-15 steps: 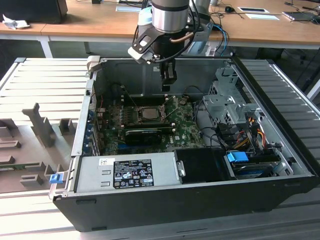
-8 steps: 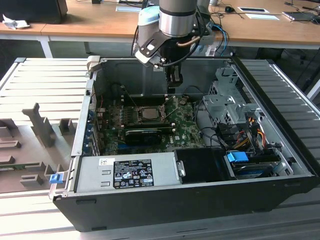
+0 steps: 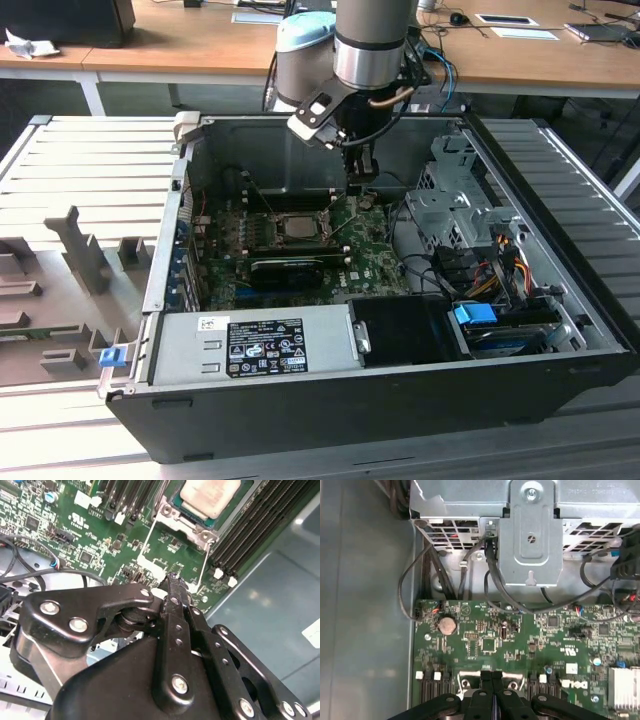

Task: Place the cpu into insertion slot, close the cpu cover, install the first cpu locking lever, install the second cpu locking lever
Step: 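Close the cpu cover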

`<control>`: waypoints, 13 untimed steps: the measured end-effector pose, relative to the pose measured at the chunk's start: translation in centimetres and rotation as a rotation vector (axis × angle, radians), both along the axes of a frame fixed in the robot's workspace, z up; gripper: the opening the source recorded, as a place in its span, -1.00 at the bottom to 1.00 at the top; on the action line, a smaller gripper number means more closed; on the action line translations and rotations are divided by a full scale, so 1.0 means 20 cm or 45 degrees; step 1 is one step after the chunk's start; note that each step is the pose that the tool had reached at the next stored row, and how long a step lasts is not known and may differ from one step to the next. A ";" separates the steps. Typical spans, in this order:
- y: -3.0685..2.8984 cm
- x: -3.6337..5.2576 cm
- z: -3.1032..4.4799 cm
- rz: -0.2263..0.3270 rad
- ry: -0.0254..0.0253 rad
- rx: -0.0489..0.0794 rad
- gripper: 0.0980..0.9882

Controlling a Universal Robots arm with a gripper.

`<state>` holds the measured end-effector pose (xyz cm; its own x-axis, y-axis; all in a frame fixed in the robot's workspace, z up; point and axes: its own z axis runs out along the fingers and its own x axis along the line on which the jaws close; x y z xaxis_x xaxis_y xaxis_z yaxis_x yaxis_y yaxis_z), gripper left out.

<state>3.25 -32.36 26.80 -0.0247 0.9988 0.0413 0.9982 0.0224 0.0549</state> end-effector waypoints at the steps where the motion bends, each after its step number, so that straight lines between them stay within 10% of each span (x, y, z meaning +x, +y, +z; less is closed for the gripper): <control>1: 0.000 0.009 -0.006 0.000 0.0001 0.000 -0.98; 13: 0.000 0.110 -0.065 0.000 0.0007 0.001 -0.98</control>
